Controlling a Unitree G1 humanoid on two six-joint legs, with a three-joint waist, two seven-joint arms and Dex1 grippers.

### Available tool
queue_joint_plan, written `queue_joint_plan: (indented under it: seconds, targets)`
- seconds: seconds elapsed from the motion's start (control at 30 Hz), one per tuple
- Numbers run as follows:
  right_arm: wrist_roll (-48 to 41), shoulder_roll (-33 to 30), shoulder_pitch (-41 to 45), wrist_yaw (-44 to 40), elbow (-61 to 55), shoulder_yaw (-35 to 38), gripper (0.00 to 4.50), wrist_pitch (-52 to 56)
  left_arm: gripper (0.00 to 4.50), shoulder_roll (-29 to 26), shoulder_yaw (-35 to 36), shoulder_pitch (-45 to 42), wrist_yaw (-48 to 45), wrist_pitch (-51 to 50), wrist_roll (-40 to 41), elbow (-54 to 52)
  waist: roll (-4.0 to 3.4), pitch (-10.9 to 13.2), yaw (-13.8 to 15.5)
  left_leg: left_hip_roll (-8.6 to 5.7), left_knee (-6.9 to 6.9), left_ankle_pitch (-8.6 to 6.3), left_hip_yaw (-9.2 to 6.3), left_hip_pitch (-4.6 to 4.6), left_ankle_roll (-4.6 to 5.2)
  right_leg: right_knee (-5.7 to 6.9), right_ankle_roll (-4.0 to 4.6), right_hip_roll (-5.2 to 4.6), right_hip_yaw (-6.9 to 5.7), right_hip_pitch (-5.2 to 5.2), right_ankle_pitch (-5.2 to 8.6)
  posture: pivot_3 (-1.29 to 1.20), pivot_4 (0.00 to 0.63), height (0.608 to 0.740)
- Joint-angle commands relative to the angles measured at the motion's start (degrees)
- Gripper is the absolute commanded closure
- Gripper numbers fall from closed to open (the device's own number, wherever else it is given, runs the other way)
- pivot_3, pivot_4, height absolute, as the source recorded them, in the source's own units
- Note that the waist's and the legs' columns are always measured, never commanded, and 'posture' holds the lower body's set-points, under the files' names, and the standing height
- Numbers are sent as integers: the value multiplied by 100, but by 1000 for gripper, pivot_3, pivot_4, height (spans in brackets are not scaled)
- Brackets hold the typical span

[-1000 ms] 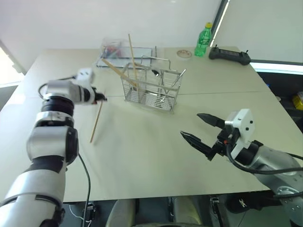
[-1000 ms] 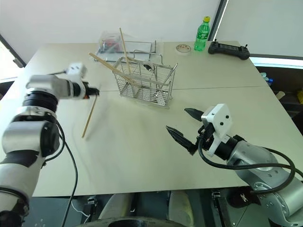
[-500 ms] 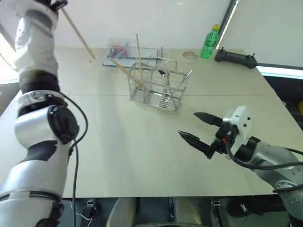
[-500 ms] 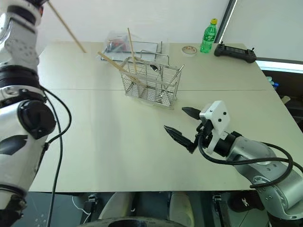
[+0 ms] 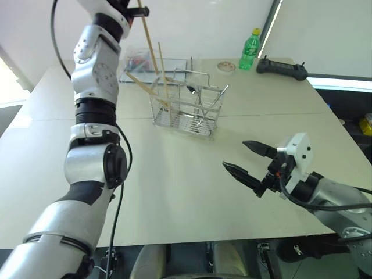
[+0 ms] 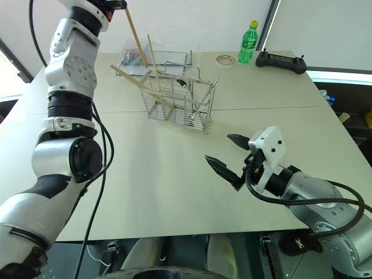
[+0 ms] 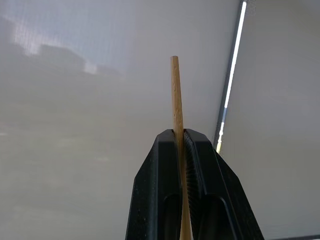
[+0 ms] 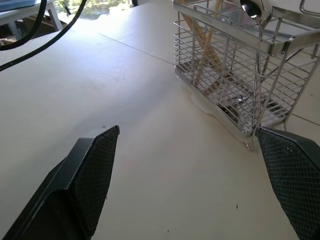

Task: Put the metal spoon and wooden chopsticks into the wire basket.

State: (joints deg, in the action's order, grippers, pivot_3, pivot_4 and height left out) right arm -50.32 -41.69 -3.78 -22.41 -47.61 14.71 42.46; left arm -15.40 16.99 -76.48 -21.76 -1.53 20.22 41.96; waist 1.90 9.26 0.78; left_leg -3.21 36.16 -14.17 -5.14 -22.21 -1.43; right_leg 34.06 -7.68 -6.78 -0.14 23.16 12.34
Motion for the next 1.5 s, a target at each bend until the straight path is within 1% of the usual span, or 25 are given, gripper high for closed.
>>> queue_joint_plan:
  seconds: [0.03, 0.2, 0.3, 0.43, 0.53, 0.63, 0.73, 0.8, 0.87, 0.93, 0.97, 1.03, 1.1, 1.2, 1.27, 1.33, 1.37, 1.43, 1.5]
  targets:
    - [-79, 3, -7, 84, -257, 178, 0, -74, 4452, 36, -60, -74, -81, 132, 3, -132, 0, 0, 0, 0, 0, 0, 0, 0, 1, 0, 0, 0, 0, 0, 0, 0, 150, 725]
    - [-100, 42, 17, 196, -248, 162, 0, -98, 4452, 150, -127, 54, -106, 119, -2, -221, 0, 0, 1, 0, 1, -1, -1, 0, 1, 0, 0, 0, 0, 0, 0, 0, 150, 725]
    - [-111, 47, 31, 235, -215, 165, 0, -112, 3458, 161, -94, 90, -139, 10, 76, -280, 0, 0, -2, 1, 1, -1, -2, 1, 1, 1, 0, 1, 0, 0, 0, 0, 150, 725]
    - [-109, 41, 90, 257, -174, 132, 0, -116, 1460, 164, -52, 156, -192, -283, 245, -442, 0, 0, -2, 1, 0, -1, -2, 1, 1, 1, 0, 1, 0, 0, 0, 0, 150, 725]
    - [-110, 35, 131, 251, -146, 118, 0, -117, 85, 189, -17, 261, -147, -615, 390, -690, 0, 0, -2, 1, 0, -1, -2, 1, 1, 1, 0, 1, 0, 0, 0, 0, 150, 725]
    - [-100, 30, 182, 231, -105, 101, 0, -114, 85, 192, 51, 376, 10, -1011, 553, -980, -1, 0, -3, 1, 0, -1, -3, 1, 1, 2, 0, 1, 0, 0, 0, 0, 150, 725]
    - [-81, 24, 230, 195, -57, 88, 0, -117, 85, 72, 99, 406, 141, -1497, 708, -1239, 0, 0, -4, 1, 0, 0, -4, 1, 1, 2, 0, 2, 0, 0, 0, 0, 150, 725]
    - [-32, 3, 273, 134, -9, 65, 0, -137, 85, -77, 143, 323, 161, -1985, 858, -1350, -1, 0, -10, 1, 0, 0, -4, 1, 1, 2, 0, 2, 0, 0, 0, 0, 150, 725]
    - [32, -51, 335, 43, 57, 67, 0, -157, 85, -364, 63, 171, -88, -2553, 972, -1419, -1, 0, -22, 1, -1, 0, -4, 2, 1, 3, 0, 3, 0, 1, 0, 0, 150, 725]
    - [30, -195, 468, -113, 183, 203, 0, -157, 85, -948, -98, -89, -871, -3331, 1189, -1482, -3, 3, -42, 1, -1, 0, -4, 3, 1, 7, 1, 7, 0, 2, 0, 0, 150, 725]
    - [12, -299, 537, -236, 269, 319, 0, -164, 85, -1329, -259, -165, -1445, -3600, 1234, -1545, -7, 6, -59, 1, -1, 0, -4, 2, 1, 7, 1, 8, 0, 4, 1, 0, 150, 725]
    - [-51, -490, 658, -435, 428, 529, 0, -164, 85, -1968, -562, -193, -2411, -3752, 1168, -1630, -11, 7, -108, 1, -3, 0, -2, 1, 1, 7, 1, 8, 0, 7, 1, 0, 150, 725]
    - [-141, -709, 833, -665, 644, 774, 0, -154, 85, -2644, -831, -112, -3332, -3622, 987, -1563, -15, 6, -147, 1, -11, -1, -2, 3, 3, 8, 3, 7, 0, 8, 2, 0, 150, 725]
    - [-196, -993, 1091, -960, 928, 1015, 0, -131, 85, -3472, -1129, 86, -4400, -3420, 719, -1378, -28, 5, -142, 4, -17, -2, -2, 10, 4, 6, 6, 6, 0, 5, 3, 0, 150, 725]
    - [-135, -1213, 1235, -1181, 1098, 1090, 0, -130, 85, -4083, -1292, 542, -5285, -3157, 586, -1504, -40, 6, -146, 8, -16, -2, -1, 10, 4, 6, 15, 7, 0, 5, 9, 0, 150, 725]
    - [-51, -1361, 1325, -1362, 1289, 1120, 0, -158, 85, -4579, -1378, 1052, -5952, -2963, 499, -1650, -41, 8, -157, 12, -17, -2, 1, 12, 4, 6, 30, 6, 1, 5, 17, 0, 150, 725]
    - [34, -1430, 1386, -1458, 1428, 1086, 0, -201, 85, -4853, -1445, 1526, -6203, -2609, 316, -1737, -41, 8, -152, 17, -17, -2, 3, 11, 4, 5, 33, 6, 1, 7, 18, 0, 150, 725]
    - [144, -1497, 1485, -1589, 1621, 1021, 0, -250, 85, -5180, -1503, 2222, -6489, -2119, 66, -1894, -44, 10, -152, 21, -17, -3, 5, 9, 4, 1, 34, 2, 1, 9, 19, 0, 150, 725]
    - [217, -1507, 1581, -1667, 1743, 940, 0, -277, 85, -5294, -1443, 2757, -6601, -1751, -21, -2067, -36, 11, -114, 30, -17, -3, 7, 4, 4, 0, 35, -2, 3, 12, 19, 0, 150, 725]
